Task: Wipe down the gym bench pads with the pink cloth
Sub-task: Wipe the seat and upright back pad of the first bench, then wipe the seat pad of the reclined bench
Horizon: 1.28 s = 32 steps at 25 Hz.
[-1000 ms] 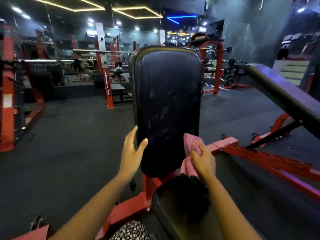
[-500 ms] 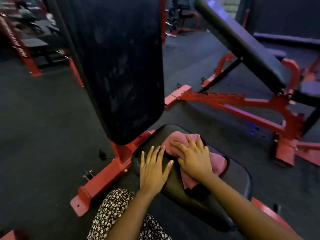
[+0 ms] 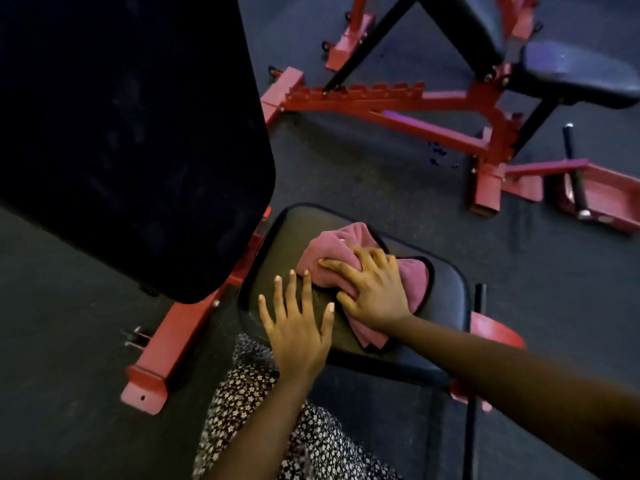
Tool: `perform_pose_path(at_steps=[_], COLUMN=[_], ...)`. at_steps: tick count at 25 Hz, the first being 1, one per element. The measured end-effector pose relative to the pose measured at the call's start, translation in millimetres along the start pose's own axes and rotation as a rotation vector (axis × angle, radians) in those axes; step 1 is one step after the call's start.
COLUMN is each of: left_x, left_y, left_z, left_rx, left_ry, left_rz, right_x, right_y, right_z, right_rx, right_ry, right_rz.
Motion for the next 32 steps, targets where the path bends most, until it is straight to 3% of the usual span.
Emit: perform_pose_path(at_steps=[3,8,12,15,20,25,29,32], left_x=[4,9,-18,-59,-129,-243,-389,-509], left_y=[9,59,108,147,195,250,253,222], left_z=[2,5,-9,-35,-105,-145,-102,-26], left_rx=[-0.018,-0.169,-0.315,-0.383,-0.496,-0.811,-0.933,-0.988], left_ry=[0.046,0.095,0.152,0.272,0.585,0.986,1.311,1.577], left_rz=[-0.229,-0.638,-0.753,-0.763,-0.597,-0.106,0.310,0.508], right_x=[8,26,-12,-46,-33,-11,-49,-106], right_y=[-2,31,78,116,156,187,206,212], right_z=[-2,-17,-52,-83,-126,-193,-244,-280], right_rx=[-0.037,0.113,0.273,0.357,0.428,0.368,0.306,0.309], right_ry=[-0.036,-0.178,-0.300,-0.219,0.106,0.661,1.019,1.235], right_rz=[-0.162,-0.602,-0.722,-0.752,-0.762,-0.790,-0.829,-0.884])
Point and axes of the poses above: each hand's wrist, its own x-axis towards the middle knuckle, its own y-axis out of the back of the hand, z = x × y, the point moved 5 cm from there along x, towards the middle knuckle, and after that the axes turned 10 degrees about y, right-handed, at the moved point
